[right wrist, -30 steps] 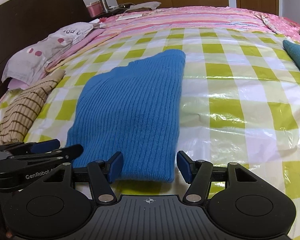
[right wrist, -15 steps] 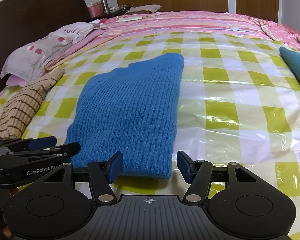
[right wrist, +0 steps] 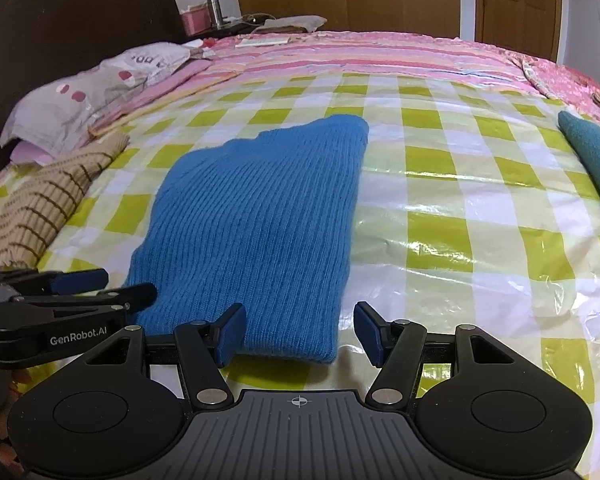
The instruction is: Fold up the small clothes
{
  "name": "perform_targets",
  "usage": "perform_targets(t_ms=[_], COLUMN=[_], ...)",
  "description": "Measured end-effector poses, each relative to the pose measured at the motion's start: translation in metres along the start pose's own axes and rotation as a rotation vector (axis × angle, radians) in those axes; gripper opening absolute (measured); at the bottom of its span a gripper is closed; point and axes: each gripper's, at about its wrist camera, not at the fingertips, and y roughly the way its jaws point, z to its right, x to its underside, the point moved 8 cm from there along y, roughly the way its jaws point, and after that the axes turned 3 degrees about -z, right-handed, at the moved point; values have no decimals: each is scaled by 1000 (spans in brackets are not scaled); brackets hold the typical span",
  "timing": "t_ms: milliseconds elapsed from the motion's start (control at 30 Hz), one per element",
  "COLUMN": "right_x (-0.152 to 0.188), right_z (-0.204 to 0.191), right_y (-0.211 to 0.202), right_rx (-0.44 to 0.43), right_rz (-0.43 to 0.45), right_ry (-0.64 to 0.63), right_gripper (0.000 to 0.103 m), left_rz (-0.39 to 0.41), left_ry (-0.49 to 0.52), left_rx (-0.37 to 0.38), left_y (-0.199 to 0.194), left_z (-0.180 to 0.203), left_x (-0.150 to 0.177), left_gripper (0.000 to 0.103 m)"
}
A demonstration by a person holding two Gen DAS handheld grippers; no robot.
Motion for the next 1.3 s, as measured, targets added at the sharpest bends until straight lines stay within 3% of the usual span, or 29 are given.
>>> perform_targets(t_ms=[233,1100,1300], right_x=[-8,-19,-27], right_z=[15,3,12], right_y=[2,19,25], right_rx=[-5,-9,-43], right_rz=[9,5,11], right_ry=[57,47,86], right_gripper=[63,68,70], left_rz=[0,-14,4], left_ry=[-8,-11,-51], left_rx=[8,27,69], left_y=[1,7,5], left_z=[-2,-3,-7], left_x=[-4,-7,-14], left_gripper=[60,60,60])
